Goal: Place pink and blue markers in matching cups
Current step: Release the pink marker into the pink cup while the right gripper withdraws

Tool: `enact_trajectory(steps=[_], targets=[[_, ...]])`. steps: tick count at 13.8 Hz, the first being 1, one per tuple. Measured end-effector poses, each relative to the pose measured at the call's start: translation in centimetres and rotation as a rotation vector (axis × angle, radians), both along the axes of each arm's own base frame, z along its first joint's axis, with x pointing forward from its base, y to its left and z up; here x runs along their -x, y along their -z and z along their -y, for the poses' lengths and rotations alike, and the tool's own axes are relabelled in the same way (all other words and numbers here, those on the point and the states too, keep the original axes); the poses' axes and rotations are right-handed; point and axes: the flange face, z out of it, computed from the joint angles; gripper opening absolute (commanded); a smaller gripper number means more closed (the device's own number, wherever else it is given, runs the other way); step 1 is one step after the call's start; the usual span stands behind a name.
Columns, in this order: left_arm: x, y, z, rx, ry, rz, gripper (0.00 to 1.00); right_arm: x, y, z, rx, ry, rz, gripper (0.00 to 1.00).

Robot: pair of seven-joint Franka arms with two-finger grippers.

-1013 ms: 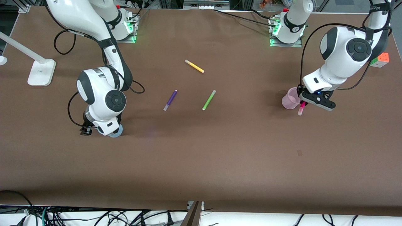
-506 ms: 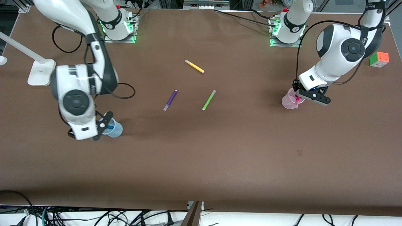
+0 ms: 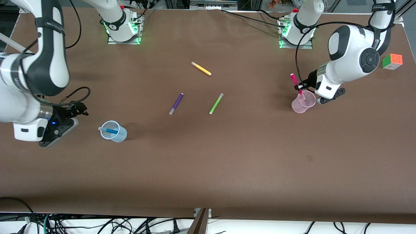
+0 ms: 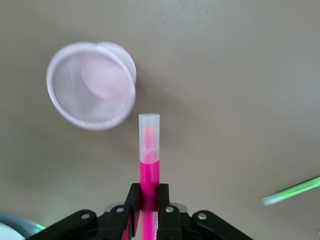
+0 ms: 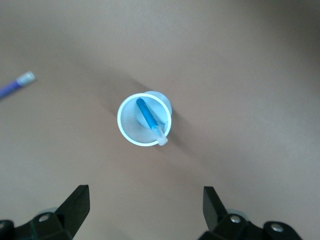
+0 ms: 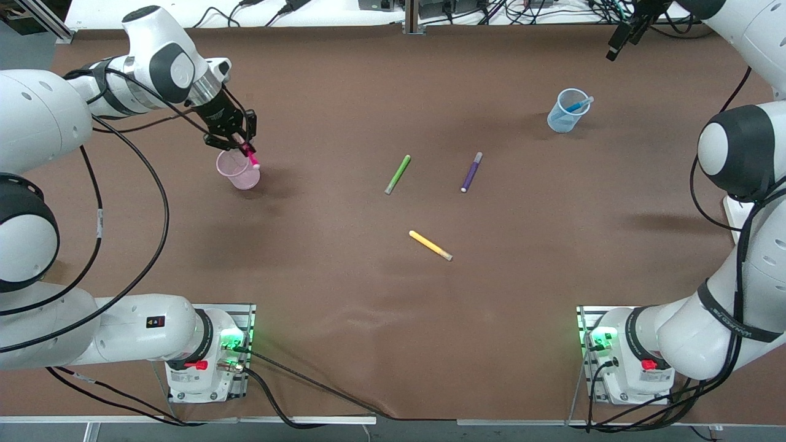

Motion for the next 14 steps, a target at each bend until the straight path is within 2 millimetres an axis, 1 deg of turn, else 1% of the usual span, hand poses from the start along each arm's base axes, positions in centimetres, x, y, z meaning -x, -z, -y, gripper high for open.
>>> enact_trajectory(steps=[1,2,3,4,6,7,8,9,11,12,14], targets=[[-0.5,-0.5,0.3,0.023,-0.127,-0.038,0.00,0.1,-0.8,-0.6,0.002,0.073,-0.011,1.00],[-1.1,-0.8,0.1,0.043,-0.235,-0.078,0.00,0.2,-1.4,-1.5,0.003,0.148,-0.025,1.00],[-1.6,-0.7,-1.0,0.068,-0.325,-0.112,0.00,0.3,-1.9,-2.5,-0.006,0.230,-0.036,1.00],[-1.9,-0.2,-2.7,0.094,-0.396,-0.149,0.00,0.3,-2.2,-3.6,-0.026,0.322,-0.050,1.00],[-2.1,2.0,-7.5,0.145,-0.516,-0.226,0.00,0.6,-2.7,-6.1,-0.031,0.474,-0.076,1.00],[-2.0,3.3,-9.4,0.171,-0.554,-0.255,0.00,0.9,-3.0,-7.3,-0.022,0.525,-0.089,1.00],[-1.9,4.5,-10.8,0.199,-0.578,-0.279,0.00,1.5,-3.5,-8.1,0.008,0.567,-0.100,1.00],[-1.8,5.7,-11.7,0.226,-0.594,-0.296,0.00,2.0,-4.2,-8.5,0.057,0.603,-0.100,1.00],[-1.7,7.3,-12.3,0.255,-0.611,-0.321,0.00,3.1,-5.8,-8.6,0.139,0.666,-0.075,1.00],[-1.8,7.6,-12.2,0.264,-0.616,-0.329,0.00,3.5,-6.6,-8.1,0.151,0.684,-0.064,1.00],[-1.8,8.0,-12.0,0.267,-0.613,-0.338,0.00,4.3,-8.8,-5.8,0.134,0.715,-0.044,1.00]])
